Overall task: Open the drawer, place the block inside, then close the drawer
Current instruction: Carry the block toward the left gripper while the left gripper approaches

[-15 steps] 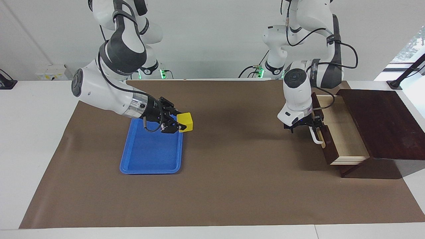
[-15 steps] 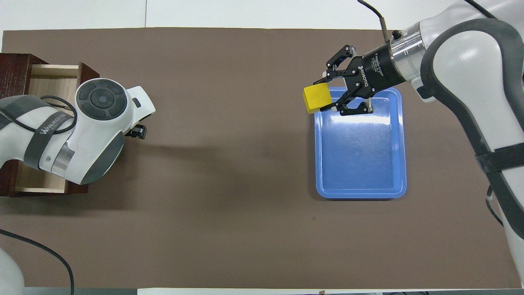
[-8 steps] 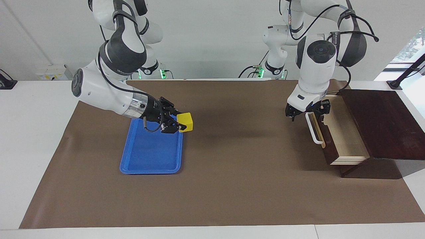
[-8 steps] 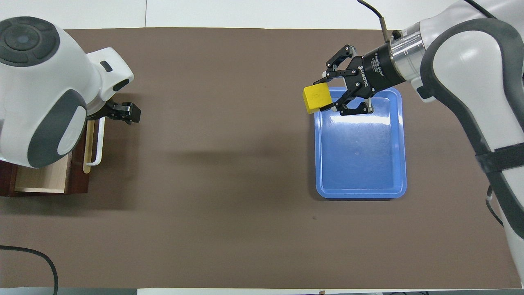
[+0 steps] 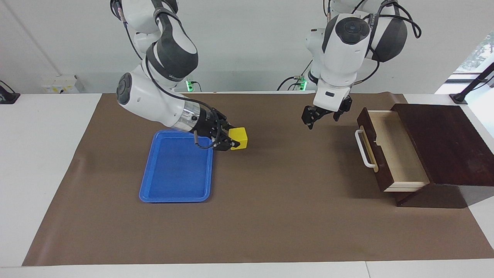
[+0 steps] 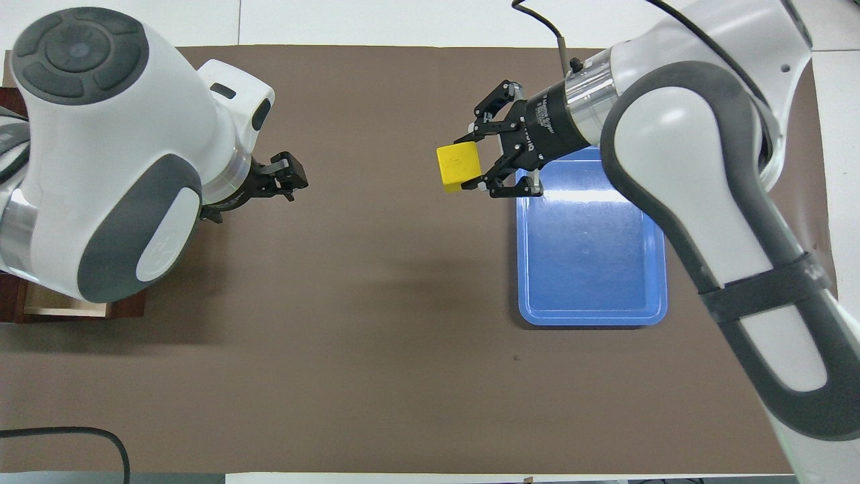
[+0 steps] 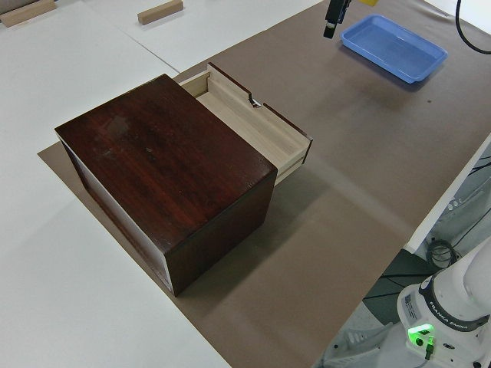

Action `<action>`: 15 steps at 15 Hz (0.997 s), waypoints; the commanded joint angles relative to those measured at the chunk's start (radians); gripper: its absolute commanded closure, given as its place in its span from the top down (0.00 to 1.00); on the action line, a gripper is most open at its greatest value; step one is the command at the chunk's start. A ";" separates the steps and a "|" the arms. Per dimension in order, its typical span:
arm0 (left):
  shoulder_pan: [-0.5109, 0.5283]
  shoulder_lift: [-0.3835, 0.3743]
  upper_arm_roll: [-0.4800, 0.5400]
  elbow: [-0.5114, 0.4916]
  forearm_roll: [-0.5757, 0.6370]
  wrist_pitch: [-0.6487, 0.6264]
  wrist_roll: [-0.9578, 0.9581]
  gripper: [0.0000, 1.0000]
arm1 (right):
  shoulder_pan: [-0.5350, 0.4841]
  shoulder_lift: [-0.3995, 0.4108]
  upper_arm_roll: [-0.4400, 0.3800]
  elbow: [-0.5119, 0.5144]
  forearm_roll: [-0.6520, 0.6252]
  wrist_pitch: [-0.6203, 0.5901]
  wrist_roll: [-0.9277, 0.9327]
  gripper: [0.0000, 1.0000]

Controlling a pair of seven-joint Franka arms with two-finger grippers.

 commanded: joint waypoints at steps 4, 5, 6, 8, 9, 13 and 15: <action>-0.046 0.062 0.016 0.079 -0.057 0.064 -0.770 1.00 | 0.083 -0.014 -0.002 -0.023 0.028 0.093 0.096 0.00; -0.044 0.077 0.016 0.103 -0.057 0.059 -0.901 1.00 | 0.083 -0.014 -0.002 -0.023 0.028 0.091 0.095 0.00; -0.044 0.088 0.017 0.115 -0.061 0.056 -0.974 1.00 | 0.083 -0.014 -0.002 -0.023 0.028 0.091 0.096 0.00; -0.044 0.094 0.020 0.123 -0.086 0.056 -1.057 1.00 | 0.085 -0.014 -0.002 -0.023 0.029 0.093 0.099 0.00; -0.046 0.096 0.020 0.125 -0.089 0.054 -1.105 1.00 | 0.088 -0.014 -0.002 -0.023 0.028 0.097 0.110 0.00; -0.063 0.116 0.016 0.159 -0.091 0.050 -1.246 1.00 | 0.132 -0.014 -0.002 -0.029 0.029 0.154 0.147 0.00; -0.087 0.116 0.019 0.160 -0.091 0.054 -1.249 1.00 | 0.155 -0.013 -0.002 -0.030 0.031 0.203 0.189 0.00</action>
